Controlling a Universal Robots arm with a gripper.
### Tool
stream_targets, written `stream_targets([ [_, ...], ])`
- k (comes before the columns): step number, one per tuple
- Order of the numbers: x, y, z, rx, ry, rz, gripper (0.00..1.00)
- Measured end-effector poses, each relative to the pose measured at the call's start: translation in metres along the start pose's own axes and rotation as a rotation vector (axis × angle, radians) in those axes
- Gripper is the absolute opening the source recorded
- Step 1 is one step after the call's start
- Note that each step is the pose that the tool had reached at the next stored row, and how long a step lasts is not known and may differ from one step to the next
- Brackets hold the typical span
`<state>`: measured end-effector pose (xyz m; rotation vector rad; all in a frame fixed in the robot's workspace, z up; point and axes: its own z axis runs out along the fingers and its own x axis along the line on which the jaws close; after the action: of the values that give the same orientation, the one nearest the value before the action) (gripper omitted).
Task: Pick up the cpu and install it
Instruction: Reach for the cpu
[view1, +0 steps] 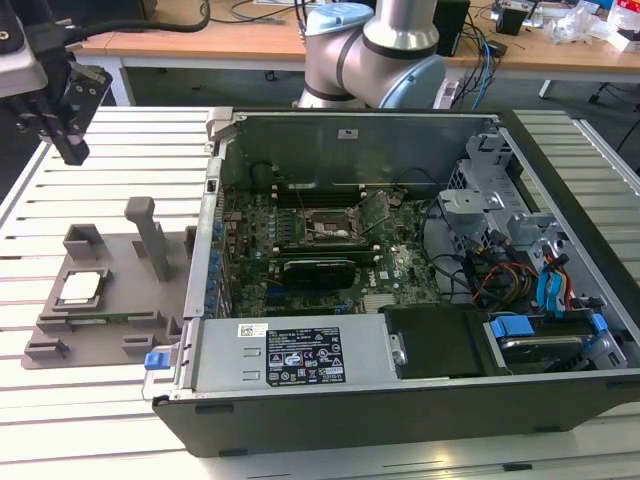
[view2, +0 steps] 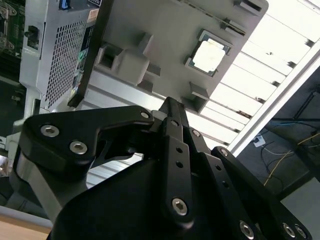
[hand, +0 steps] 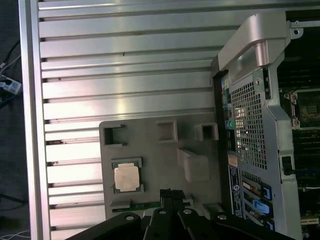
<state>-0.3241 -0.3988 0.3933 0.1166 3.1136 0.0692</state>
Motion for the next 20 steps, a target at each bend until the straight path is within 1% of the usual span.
stream_targets([
  [2,0.0058,-0.0004,-0.0002,0.0001,0.0001,0.0,0.11],
  [4,0.0173,-0.0013,-0.0005,0.0,0.0001,0.0,0.11],
  [9,0.0314,-0.0023,-0.0009,0.0,0.0001,0.0,0.11],
  [11,0.0347,-0.0026,-0.001,0.0001,0.0,0.0,0.11],
  [13,0.0431,-0.0032,-0.0012,0.0,0.0001,0.0,0.11],
  [16,0.0507,-0.0038,-0.0014,0.0001,0.0001,0.0,0.11],
  [18,0.0603,-0.0045,-0.0016,0.0001,0.0001,0.0,0.11],
  [20,0.0636,-0.0047,-0.0017,0.0,0.0001,0.0,0.11],
])
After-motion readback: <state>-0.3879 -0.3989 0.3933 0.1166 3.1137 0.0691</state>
